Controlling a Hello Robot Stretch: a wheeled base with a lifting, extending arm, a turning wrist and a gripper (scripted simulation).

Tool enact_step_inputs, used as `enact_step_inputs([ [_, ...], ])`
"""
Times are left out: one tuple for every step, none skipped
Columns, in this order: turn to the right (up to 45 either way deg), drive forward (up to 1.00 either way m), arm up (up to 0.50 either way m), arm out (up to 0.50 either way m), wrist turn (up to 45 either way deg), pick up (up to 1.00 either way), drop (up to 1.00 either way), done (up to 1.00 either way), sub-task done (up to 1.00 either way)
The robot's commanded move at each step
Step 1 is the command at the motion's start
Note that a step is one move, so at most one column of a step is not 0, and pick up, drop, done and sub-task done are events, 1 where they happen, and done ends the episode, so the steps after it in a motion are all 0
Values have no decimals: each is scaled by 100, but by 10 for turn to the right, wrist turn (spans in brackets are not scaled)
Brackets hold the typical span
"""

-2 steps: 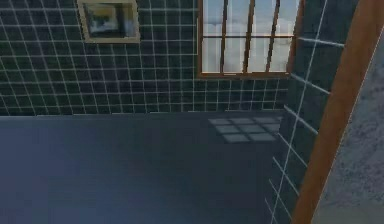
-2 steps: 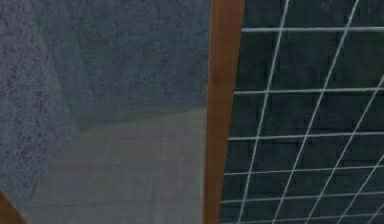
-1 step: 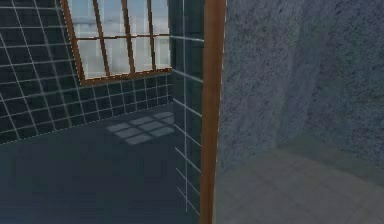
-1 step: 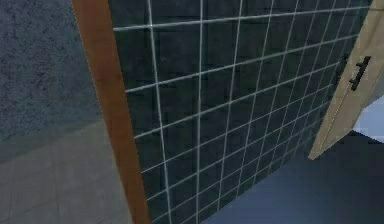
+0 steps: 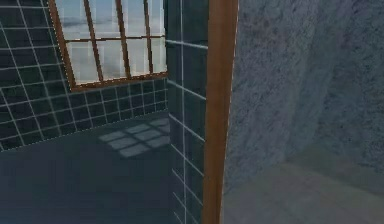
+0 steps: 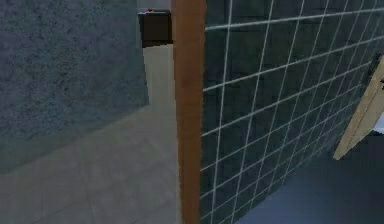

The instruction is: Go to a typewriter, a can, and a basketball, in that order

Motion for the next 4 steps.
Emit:
enact_step_inputs([
  [-330,0,0,0,0,0,0,0,0],
  [0,30,0,0,0,0,0,0,0],
  [450,0,0,0,0,0,0,0,0],
  [450,0,0,0,0,0,0,0,0],
])
